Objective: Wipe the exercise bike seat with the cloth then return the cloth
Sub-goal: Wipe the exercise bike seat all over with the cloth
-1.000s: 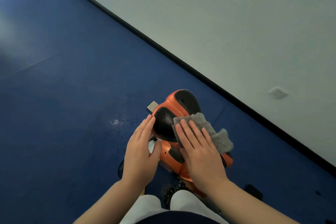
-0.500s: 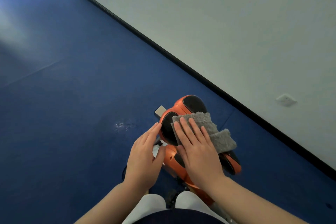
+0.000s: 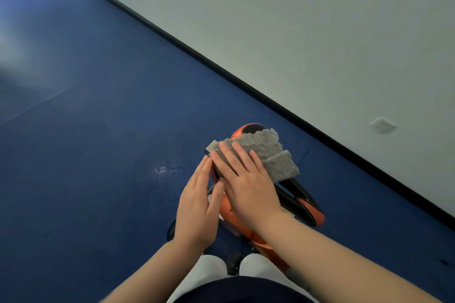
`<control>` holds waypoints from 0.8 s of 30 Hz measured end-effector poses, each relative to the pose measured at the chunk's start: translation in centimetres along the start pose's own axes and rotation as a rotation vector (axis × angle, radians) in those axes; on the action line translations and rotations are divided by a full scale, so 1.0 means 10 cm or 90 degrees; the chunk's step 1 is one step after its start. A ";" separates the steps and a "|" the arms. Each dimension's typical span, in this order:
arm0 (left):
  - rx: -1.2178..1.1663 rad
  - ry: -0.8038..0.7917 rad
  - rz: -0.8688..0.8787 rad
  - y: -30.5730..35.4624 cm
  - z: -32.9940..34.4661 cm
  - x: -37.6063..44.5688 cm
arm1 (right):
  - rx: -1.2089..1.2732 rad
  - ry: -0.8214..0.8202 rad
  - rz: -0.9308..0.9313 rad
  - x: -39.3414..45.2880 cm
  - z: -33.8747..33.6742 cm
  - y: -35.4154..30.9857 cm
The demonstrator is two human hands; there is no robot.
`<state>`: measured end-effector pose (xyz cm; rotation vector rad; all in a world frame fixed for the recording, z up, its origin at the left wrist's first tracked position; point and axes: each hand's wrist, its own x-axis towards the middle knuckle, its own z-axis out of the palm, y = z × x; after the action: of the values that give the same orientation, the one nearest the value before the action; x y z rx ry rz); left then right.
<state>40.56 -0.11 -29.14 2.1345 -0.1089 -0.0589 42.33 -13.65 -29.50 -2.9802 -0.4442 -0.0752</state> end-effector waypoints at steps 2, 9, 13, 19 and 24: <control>-0.011 -0.005 -0.019 0.02 0.03 0.03 | 0.003 0.001 0.009 0.03 0.02 -0.05; 0.075 -0.028 0.045 0.09 0.09 0.07 | 0.001 0.002 0.041 -0.55 0.05 0.30; 0.083 -0.005 0.047 0.21 0.25 0.17 | 0.024 -0.003 0.100 -0.30 -0.02 0.19; 0.158 0.006 0.099 0.38 0.42 0.47 | -0.037 -0.013 0.133 -0.90 0.01 0.45; 0.321 0.021 0.135 0.35 0.52 0.63 | 0.016 -0.002 0.216 -0.82 -0.05 0.45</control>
<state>46.18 -6.94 -28.99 2.6110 -0.3614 0.1437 35.79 -20.32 -30.11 -2.9821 0.0632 -0.0307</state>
